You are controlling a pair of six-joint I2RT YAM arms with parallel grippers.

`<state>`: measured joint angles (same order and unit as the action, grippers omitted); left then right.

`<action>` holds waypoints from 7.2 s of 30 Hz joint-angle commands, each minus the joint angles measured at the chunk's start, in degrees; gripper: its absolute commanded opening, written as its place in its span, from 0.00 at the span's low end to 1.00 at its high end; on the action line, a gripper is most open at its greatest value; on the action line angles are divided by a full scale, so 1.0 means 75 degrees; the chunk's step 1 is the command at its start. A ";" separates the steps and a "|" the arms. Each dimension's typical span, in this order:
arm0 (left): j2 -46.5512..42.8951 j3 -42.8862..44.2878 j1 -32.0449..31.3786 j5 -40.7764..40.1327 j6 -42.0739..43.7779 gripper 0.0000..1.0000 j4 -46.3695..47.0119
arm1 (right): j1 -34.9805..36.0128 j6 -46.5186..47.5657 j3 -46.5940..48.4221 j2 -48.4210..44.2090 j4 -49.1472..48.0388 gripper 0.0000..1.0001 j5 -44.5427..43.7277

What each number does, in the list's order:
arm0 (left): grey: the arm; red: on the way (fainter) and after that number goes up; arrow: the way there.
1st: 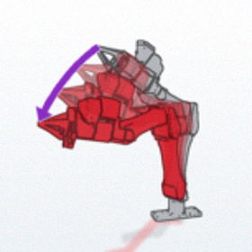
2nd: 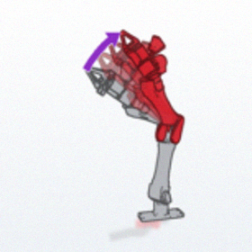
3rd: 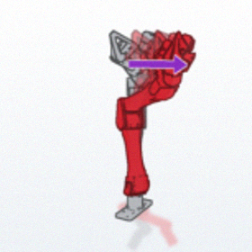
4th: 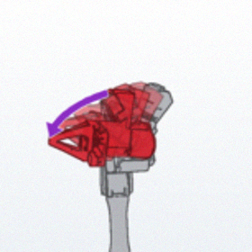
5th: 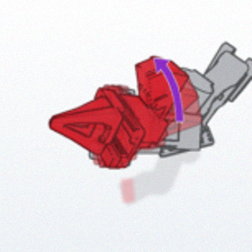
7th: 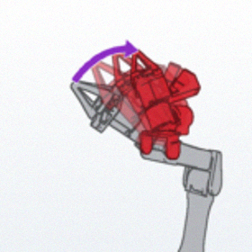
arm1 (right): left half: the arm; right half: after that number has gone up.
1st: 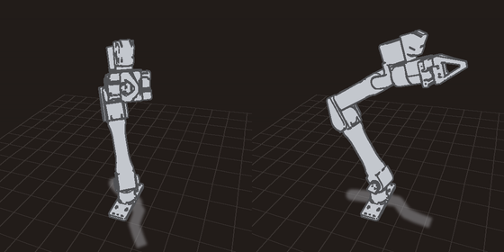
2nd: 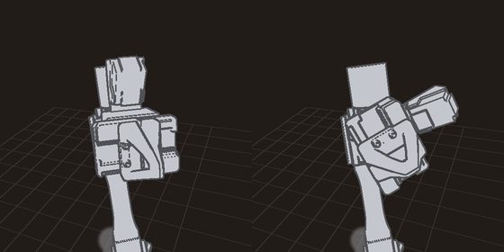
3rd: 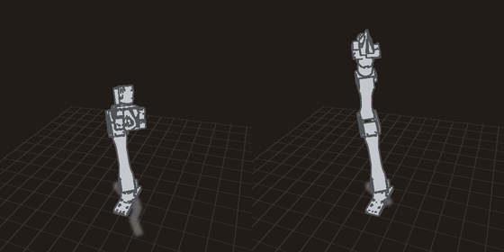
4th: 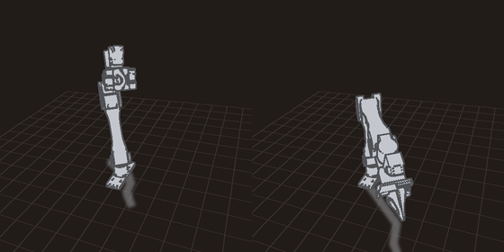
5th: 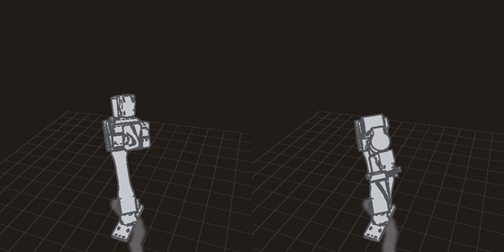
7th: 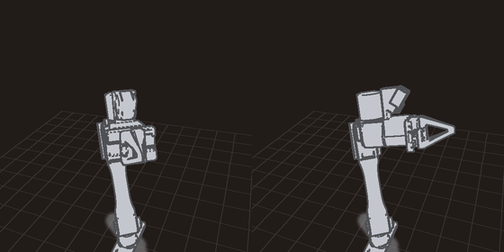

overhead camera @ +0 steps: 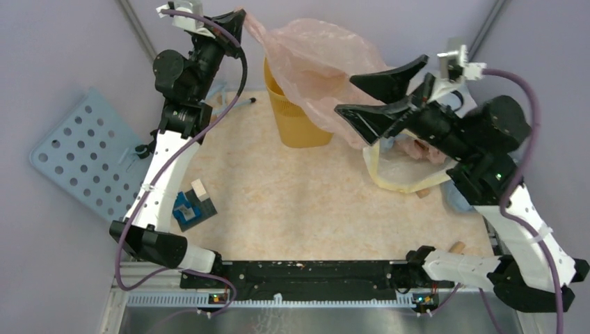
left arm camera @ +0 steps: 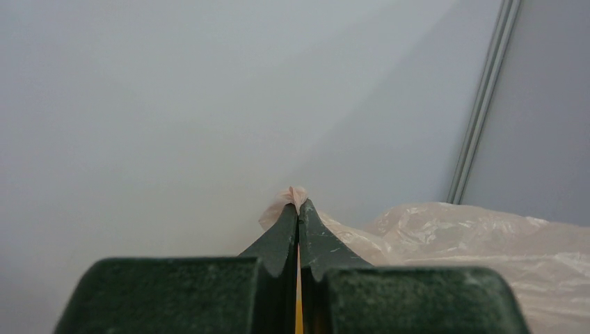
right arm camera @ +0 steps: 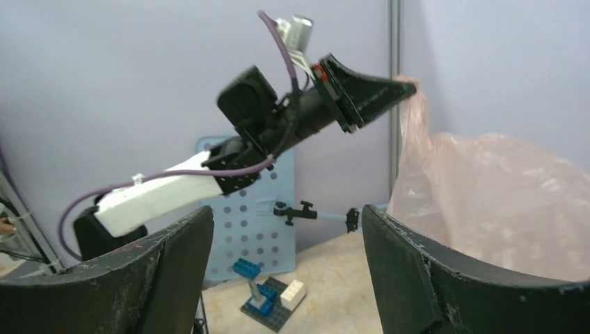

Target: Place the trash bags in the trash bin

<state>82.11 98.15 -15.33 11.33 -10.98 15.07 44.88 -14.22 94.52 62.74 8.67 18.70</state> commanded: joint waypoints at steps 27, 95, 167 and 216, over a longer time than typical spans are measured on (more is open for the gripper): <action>0.0038 0.0404 0.0261 0.0091 -0.0034 0.00 -0.0196 | -0.0860 0.0539 -0.3834 -0.0774 0.0780 0.84 -0.4297; -0.0582 0.1048 0.0348 0.1053 -0.0764 0.00 0.1593 | -0.1156 0.2752 0.2453 0.5183 -0.2448 0.00 -0.4551; 0.1957 0.1024 0.0580 0.1792 -0.1325 0.00 0.2468 | -0.2097 0.1706 0.1891 0.5034 -0.1182 0.47 -0.3110; 0.1921 0.0003 0.0574 0.2463 -0.1606 0.00 0.2487 | -0.2362 -0.0262 0.4035 0.6834 0.3372 0.58 -0.5731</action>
<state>97.76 98.56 -11.29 28.51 -22.22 31.92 27.99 -15.29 123.50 113.38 33.56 -22.92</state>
